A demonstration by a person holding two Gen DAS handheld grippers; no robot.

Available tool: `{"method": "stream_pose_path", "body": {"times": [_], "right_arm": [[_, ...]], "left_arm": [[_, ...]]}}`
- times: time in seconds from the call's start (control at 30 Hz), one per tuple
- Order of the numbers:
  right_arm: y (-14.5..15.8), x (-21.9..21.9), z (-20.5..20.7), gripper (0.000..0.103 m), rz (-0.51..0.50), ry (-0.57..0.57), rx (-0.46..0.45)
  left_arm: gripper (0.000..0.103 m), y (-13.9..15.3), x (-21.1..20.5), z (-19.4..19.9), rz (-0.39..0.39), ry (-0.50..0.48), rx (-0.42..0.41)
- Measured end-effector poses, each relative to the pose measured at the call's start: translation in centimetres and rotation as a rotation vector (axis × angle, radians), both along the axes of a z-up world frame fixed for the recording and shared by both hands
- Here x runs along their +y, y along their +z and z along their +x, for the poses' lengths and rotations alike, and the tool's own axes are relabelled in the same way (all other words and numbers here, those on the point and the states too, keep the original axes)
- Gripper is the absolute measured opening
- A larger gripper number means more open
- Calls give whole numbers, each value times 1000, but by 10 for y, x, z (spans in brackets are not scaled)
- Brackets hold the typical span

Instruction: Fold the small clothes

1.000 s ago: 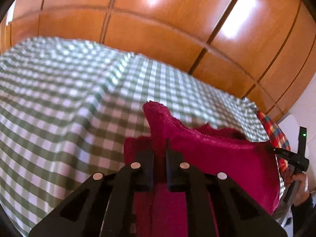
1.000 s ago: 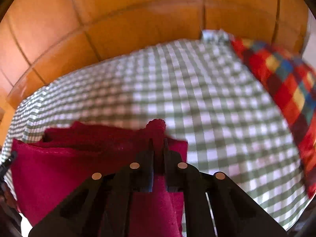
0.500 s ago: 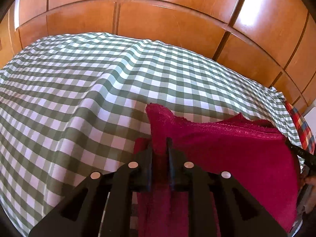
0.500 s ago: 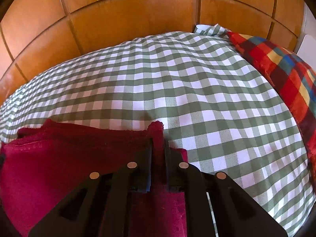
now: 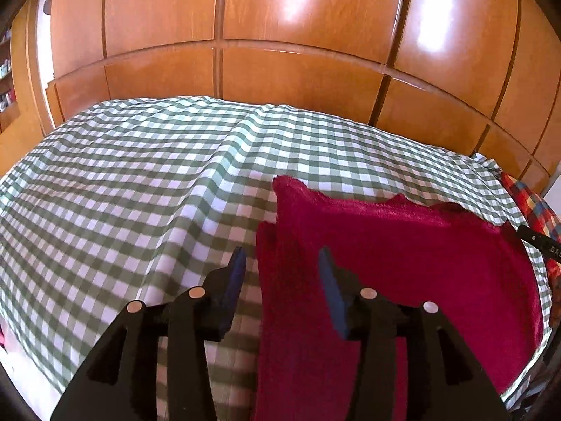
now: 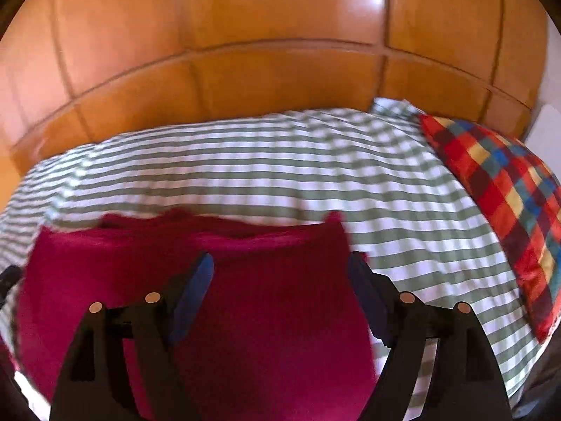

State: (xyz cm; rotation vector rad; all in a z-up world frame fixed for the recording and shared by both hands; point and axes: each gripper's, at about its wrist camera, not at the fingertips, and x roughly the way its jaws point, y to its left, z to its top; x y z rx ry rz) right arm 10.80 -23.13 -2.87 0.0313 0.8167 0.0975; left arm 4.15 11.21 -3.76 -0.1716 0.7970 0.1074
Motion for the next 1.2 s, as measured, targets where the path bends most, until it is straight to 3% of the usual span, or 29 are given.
{"method": "stream_pose_path", "body": {"times": [0.27, 0.47, 0.57, 0.63, 0.83, 0.9, 0.97, 1.03, 1.1, 1.2], "right_arm": [[-3, 91, -28, 78, 41, 235, 25], [-20, 129, -38, 78, 25, 302, 62], [-42, 134, -35, 78, -3, 303, 123], [-55, 131, -35, 82, 27, 301, 116], [-60, 130, -35, 88, 64, 322, 118], [-59, 130, -33, 89, 66, 323, 124], [-59, 131, -33, 89, 67, 321, 125], [-58, 129, -33, 89, 69, 321, 125], [-59, 128, -35, 89, 73, 323, 117], [-60, 128, -37, 89, 69, 322, 97]], "left_arm": [[51, 1, 2, -21, 3, -1, -7], [51, 1, 8, -36, -3, 5, -9], [51, -1, 11, -41, -3, 6, -2], [49, -6, 13, -44, -12, 5, 12], [44, -22, 14, -50, -41, -16, 58], [34, -25, 12, -51, -49, -29, 60], [14, -26, 8, -53, -40, -60, 56], [0, -28, 3, -55, 6, -58, 52], [0, -37, 7, -56, 2, -34, 87], [0, -55, 28, -65, -116, 0, 131]]}}
